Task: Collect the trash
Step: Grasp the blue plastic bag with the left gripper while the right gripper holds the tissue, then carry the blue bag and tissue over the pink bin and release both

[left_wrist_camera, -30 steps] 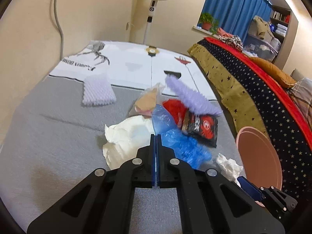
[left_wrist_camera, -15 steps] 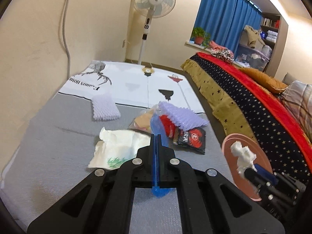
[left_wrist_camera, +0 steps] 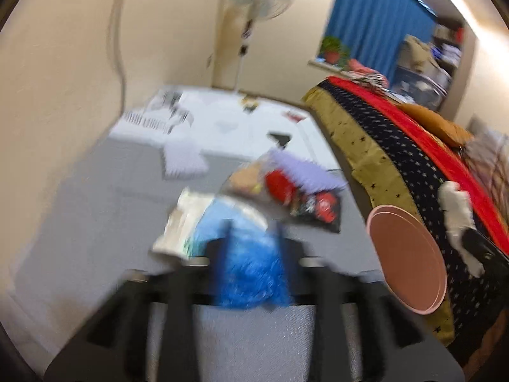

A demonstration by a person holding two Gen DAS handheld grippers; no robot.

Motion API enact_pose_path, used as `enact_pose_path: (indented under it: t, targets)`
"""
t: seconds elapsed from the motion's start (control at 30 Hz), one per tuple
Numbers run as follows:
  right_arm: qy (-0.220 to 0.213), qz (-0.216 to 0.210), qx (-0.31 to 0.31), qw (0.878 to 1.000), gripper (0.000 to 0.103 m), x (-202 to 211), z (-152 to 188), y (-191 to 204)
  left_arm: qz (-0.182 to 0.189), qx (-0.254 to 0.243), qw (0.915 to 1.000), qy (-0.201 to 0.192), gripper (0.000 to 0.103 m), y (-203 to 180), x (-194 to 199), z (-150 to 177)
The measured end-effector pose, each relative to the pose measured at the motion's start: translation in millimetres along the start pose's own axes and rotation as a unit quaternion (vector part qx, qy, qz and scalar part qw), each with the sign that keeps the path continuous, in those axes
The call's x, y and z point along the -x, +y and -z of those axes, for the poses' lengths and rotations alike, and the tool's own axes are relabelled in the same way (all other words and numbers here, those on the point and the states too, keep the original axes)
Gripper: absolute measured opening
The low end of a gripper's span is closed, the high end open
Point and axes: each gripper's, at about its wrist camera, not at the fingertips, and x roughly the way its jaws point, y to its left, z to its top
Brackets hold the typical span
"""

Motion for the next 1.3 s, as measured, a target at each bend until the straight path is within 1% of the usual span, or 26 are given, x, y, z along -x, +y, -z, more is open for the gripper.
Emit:
enact_pose_path:
  t: [0.03,0.07,0.13,0.23,0.3,0.4,0.43,0.47,0.5,0.53,0.57,0.67,0.73,0.87,0.97,1.1,1.3]
  targets:
    - [-0.001,0.000,-0.002,1.000,0.020,1.0,-1.3,-1.2,-0.001,0.014,0.9998,0.011,0.048,4.5,-5.6,2.6]
    - [-0.001,-0.001,-0.004,1.000,0.020,1.8,-1.4,-2.4,-0.004,0.018,0.9996,0.020,0.048,6.1,-10.2,4.7]
    - [0.000,-0.001,-0.007,1.000,0.020,0.5,-1.1,-4.9,-0.023,0.016,0.9988,0.040,0.052,6.4,-20.6,10.8]
    - [0.005,-0.001,-0.014,1.000,0.020,-4.0,0.4,-9.4,-0.029,0.030,0.9967,0.069,0.057,11.3,-34.6,19.1]
    - [0.008,-0.001,-0.018,1.000,0.020,-6.4,1.0,-11.8,-0.037,0.039,0.9945,0.090,0.057,15.2,-44.3,25.0]
    - [0.010,-0.002,-0.023,1.000,0.020,-9.7,0.8,-13.6,-0.036,0.043,0.9921,0.112,0.057,17.1,-54.9,32.2]
    - [0.010,-0.002,-0.024,1.000,0.020,-10.5,0.7,-13.3,-0.035,0.041,0.9921,0.113,0.057,16.1,-55.8,33.8]
    - [0.011,-0.003,-0.025,1.000,0.020,-11.3,0.8,-13.2,-0.034,0.035,0.9925,0.112,0.050,14.4,-55.9,34.3]
    - [0.011,-0.003,-0.025,1.000,0.020,-11.5,1.1,-13.0,-0.030,0.030,0.9926,0.114,0.036,12.7,-56.4,34.3]
    - [0.012,-0.004,-0.026,1.000,0.020,-12.2,1.1,-12.9,-0.022,0.025,0.9925,0.117,0.031,10.9,-57.4,34.3]
    - [0.012,-0.005,-0.026,1.000,0.020,-12.0,1.7,-12.9,-0.016,0.021,0.9927,0.118,0.022,9.0,-56.8,34.3]
    - [0.011,-0.005,-0.029,1.000,0.020,-11.9,1.3,-13.6,-0.009,0.005,0.9942,0.107,0.008,2.8,-51.6,32.3]
    - [0.010,-0.006,-0.031,0.999,0.020,-10.9,0.5,-14.6,-0.002,0.000,0.9954,0.095,0.004,-0.3,-46.2,28.0]
    - [0.005,-0.004,-0.034,0.999,0.020,-7.3,-2.0,-17.1,0.010,-0.011,0.9978,0.064,0.003,-7.3,-33.7,20.8]
    - [0.003,-0.002,-0.035,0.999,0.020,-4.5,-3.5,-18.8,0.011,-0.019,0.9986,0.048,0.003,-12.2,-28.5,15.9]
    - [-0.004,0.002,-0.034,0.999,0.020,2.9,-7.4,-21.6,0.019,-0.016,0.9991,0.035,0.003,-17.4,-24.4,9.7]
    - [-0.018,0.013,-0.040,0.999,0.020,16.5,-17.5,-32.7,0.031,-0.031,0.9988,0.020,0.003,-34.5,-20.5,4.6]
